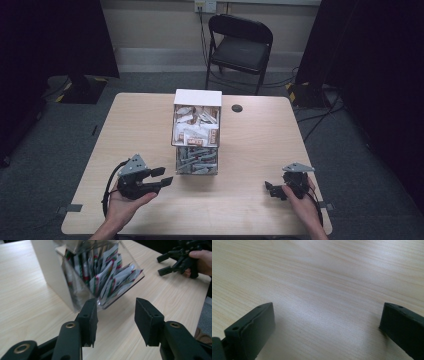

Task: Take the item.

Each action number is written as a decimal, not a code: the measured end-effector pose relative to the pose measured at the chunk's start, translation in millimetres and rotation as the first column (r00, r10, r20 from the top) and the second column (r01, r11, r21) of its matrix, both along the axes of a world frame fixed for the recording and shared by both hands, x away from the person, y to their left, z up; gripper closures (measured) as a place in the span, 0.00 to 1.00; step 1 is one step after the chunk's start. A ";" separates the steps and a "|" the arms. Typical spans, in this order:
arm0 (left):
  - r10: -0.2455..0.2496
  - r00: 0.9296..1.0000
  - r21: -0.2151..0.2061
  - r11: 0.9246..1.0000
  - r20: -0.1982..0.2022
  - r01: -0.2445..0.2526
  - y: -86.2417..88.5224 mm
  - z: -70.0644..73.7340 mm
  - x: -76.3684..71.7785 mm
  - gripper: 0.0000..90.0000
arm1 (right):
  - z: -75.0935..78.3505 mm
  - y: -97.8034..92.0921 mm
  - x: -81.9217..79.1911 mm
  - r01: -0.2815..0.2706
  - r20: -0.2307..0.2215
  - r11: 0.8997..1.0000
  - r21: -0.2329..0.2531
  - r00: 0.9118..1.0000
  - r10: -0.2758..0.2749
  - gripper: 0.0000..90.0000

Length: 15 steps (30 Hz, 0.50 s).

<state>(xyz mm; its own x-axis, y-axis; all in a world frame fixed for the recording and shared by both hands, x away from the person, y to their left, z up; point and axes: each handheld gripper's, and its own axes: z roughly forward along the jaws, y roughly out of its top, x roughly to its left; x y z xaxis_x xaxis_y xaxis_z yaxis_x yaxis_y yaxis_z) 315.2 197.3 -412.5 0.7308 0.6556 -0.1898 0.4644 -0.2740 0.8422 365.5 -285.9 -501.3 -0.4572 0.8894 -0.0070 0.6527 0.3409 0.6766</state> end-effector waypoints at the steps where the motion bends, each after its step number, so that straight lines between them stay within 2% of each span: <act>1: -0.009 1.000 0.003 1.000 -0.001 0.009 -2.5 1.5 1.2 0.60 | 0.0 0.0 0.0 0.000 0.000 1.000 0.000 1.000 0.000 0.00; 4: -0.042 0.999 -0.015 0.999 0.020 0.042 -7.4 10.1 4.5 0.60 | 0.0 0.0 -0.1 0.000 0.000 1.000 0.000 1.000 0.000 0.00; 5: -0.046 0.999 -0.008 0.999 0.026 0.046 -9.5 12.1 5.8 0.61 | 0.0 0.0 0.0 0.000 0.000 1.000 0.000 1.000 0.000 0.00; 8: -0.066 0.998 -0.003 0.998 0.026 0.066 -17.9 14.8 10.2 0.61 | 0.0 0.0 0.0 0.000 0.000 1.000 0.000 1.000 0.000 0.00; 10: -0.086 0.996 -0.020 0.996 0.029 0.087 -23.3 15.9 13.9 0.64 | 0.0 0.0 0.0 0.000 0.000 1.000 0.000 1.000 0.000 0.00; 13: -0.088 0.995 0.014 0.996 0.038 0.088 -32.5 13.6 19.5 0.66 | 0.0 0.0 0.0 0.000 0.000 1.000 0.000 1.000 0.000 0.00; 15: -0.098 0.994 0.022 0.995 0.044 0.097 -37.9 11.0 23.2 0.67 | 0.0 0.0 0.0 0.000 0.000 1.000 0.000 1.000 0.000 0.00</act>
